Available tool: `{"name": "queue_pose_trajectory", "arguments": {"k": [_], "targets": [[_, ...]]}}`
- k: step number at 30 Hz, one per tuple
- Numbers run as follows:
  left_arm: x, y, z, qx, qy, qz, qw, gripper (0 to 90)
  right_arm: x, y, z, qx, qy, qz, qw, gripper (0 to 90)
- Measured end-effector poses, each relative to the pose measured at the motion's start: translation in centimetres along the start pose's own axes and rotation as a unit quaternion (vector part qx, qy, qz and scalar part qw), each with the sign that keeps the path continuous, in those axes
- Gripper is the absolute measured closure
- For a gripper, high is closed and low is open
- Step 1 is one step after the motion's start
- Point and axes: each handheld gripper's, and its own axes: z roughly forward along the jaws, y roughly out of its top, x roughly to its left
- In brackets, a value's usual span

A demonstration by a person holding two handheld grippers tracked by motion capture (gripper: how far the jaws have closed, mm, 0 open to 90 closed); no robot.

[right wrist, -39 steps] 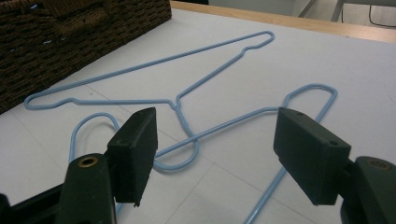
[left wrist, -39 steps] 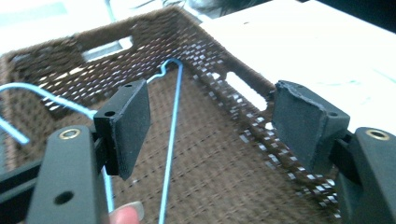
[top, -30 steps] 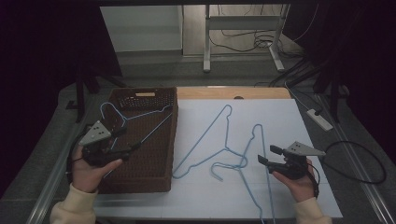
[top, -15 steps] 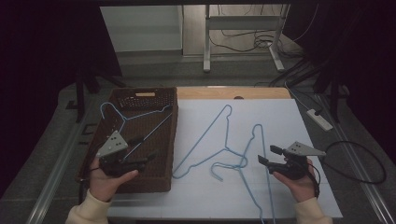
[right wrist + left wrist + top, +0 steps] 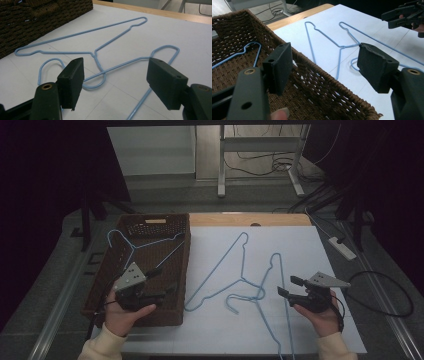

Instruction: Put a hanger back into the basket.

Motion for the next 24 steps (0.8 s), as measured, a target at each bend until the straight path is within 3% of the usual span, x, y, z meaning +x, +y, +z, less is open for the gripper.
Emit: {"name": "queue_pose_trajectory", "arguments": {"k": [13,24], "targets": [[0.0,-0.1,-0.1,0.001,-0.001,-0.001,1.0000,29.1,0.2,0.1,-0.4,-0.001,0.004,-0.002,1.0000,31.2],[-0.3,-0.4,-1.1,0.018,-0.003,-0.006,0.9998,28.6,1.5,0.5,0.4,0.028,0.029,-0.033,0.9987,31.4]]}}
